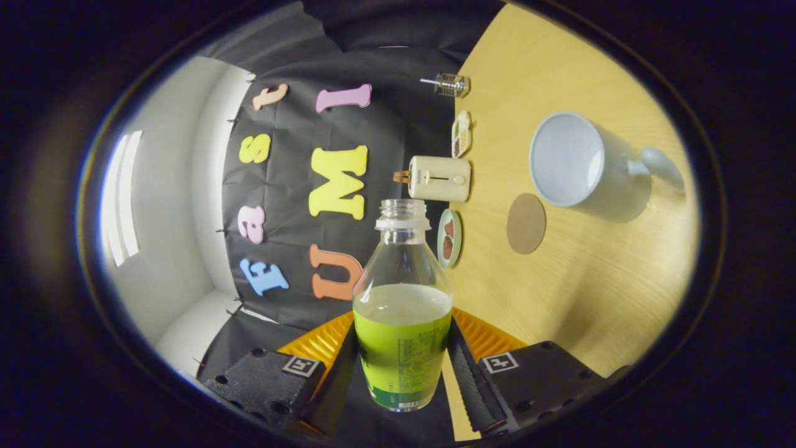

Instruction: Take the bottle from table, then pour the juice into the cup, finally place the bottle on the coaster

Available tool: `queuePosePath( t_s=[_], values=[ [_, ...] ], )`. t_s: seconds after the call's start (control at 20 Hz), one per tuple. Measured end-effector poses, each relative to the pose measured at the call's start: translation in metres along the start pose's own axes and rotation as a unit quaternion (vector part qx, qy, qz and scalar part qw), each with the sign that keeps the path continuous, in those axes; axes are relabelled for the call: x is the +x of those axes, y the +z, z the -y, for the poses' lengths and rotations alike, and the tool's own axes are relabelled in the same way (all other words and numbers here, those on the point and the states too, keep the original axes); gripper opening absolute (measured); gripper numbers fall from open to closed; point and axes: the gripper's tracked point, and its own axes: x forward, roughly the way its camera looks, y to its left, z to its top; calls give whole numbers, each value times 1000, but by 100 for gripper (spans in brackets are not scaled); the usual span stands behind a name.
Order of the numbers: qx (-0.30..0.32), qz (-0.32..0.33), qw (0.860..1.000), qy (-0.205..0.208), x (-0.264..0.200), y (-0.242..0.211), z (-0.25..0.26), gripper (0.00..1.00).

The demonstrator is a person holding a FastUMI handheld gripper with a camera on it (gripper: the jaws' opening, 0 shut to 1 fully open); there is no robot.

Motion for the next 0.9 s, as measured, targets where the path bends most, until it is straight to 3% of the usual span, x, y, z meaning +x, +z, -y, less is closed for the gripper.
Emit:
queuePosePath(
  t_s=[0.35,0.9],
  values=[
    [90,15,995,40,-5,16,-2,80],
    [155,23,985,69,-2,22,-36,80]
  ],
)
